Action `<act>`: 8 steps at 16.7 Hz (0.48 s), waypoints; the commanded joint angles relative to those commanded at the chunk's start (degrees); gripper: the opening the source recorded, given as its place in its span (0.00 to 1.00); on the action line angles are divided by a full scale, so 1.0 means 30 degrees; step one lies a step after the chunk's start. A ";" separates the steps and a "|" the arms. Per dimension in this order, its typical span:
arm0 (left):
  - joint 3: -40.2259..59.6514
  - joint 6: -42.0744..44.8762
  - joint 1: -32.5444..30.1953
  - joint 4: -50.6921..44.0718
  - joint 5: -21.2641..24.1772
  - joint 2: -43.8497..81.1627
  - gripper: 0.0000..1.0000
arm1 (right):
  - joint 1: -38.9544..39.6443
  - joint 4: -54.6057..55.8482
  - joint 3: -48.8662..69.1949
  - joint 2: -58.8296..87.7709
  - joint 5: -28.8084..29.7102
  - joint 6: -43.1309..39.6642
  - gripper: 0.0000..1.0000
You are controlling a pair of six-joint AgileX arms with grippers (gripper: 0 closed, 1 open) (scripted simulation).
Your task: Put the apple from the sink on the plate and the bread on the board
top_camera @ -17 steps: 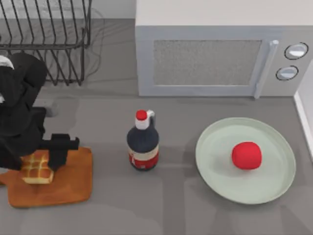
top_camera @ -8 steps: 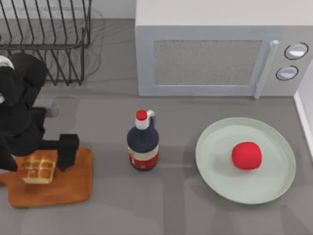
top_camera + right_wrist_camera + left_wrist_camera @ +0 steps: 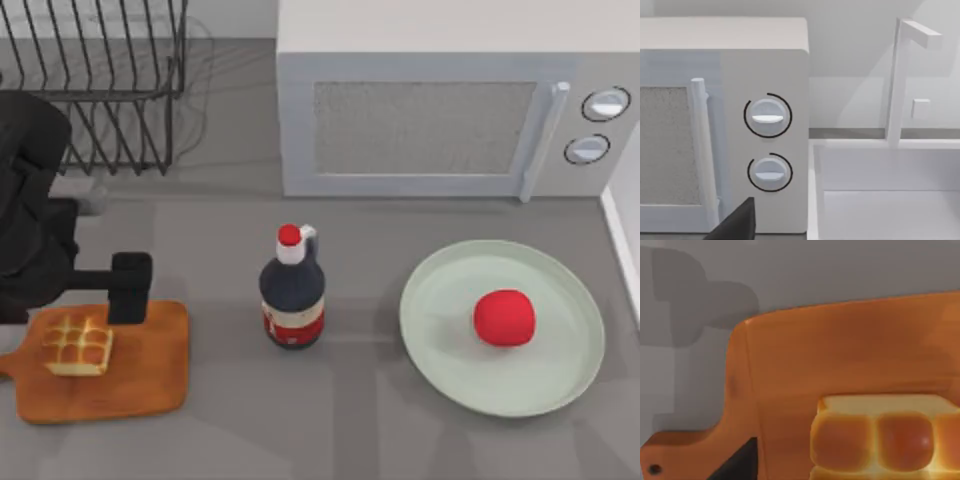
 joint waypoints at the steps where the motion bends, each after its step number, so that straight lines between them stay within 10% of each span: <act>1: -0.0544 0.0099 0.0110 0.0491 0.0003 -0.1018 1.00 | 0.0000 0.0000 0.0000 0.0000 0.0000 0.0000 1.00; 8: -0.6525 0.1014 0.1252 0.4833 0.0056 -1.0388 1.00 | 0.0000 0.0000 0.0000 0.0000 0.0000 0.0000 1.00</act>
